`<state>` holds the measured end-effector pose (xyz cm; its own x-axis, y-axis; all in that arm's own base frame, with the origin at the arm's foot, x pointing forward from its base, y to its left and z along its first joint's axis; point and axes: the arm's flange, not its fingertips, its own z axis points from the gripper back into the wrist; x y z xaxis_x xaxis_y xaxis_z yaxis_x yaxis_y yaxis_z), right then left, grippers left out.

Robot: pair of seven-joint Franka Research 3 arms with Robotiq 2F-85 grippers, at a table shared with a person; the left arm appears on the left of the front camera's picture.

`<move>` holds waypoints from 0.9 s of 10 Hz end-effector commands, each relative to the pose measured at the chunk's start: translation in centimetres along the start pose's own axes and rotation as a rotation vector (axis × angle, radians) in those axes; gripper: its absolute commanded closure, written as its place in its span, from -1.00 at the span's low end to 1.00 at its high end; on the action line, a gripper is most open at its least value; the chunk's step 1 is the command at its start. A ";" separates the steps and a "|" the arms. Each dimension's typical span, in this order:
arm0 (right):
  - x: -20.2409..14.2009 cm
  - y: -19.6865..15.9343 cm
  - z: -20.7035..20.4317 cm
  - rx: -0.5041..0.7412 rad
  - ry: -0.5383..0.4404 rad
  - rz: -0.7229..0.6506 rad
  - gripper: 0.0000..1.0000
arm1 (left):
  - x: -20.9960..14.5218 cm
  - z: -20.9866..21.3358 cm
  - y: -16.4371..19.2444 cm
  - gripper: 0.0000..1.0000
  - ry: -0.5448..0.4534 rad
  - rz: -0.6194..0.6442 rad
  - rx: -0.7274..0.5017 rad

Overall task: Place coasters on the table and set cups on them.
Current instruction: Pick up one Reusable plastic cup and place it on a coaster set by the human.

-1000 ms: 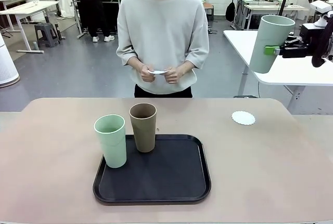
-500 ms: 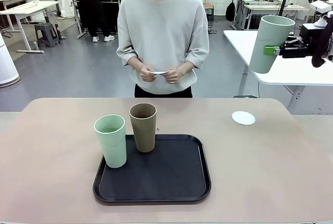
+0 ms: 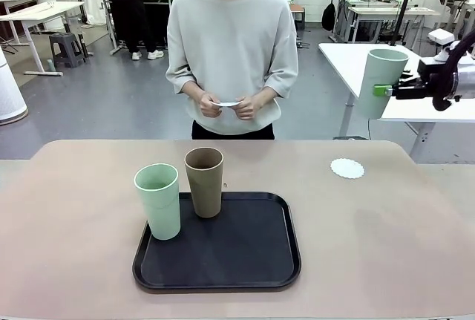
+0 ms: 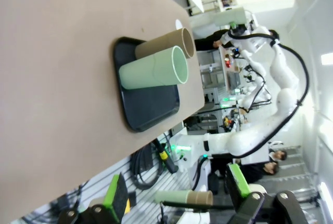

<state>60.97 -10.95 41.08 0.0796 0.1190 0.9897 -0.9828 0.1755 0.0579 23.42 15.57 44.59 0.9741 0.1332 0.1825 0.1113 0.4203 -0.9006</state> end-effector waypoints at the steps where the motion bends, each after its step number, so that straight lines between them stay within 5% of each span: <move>1: -1.5 -2.0 -0.1 0.057 -0.026 -0.043 -0.72 | 0.0 0.1 0.0 -1.00 -0.010 -0.007 -0.003; 9: -9.1 -2.1 -1.9 0.113 0.027 -0.133 -0.72 | 0.0 0.1 0.0 -1.00 -0.010 -0.007 -0.003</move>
<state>61.92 -10.88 31.33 0.2201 0.1190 0.9682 -0.9731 0.0956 0.2094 23.42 15.57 44.59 0.9741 0.1331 0.1825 0.1113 0.4203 -0.9005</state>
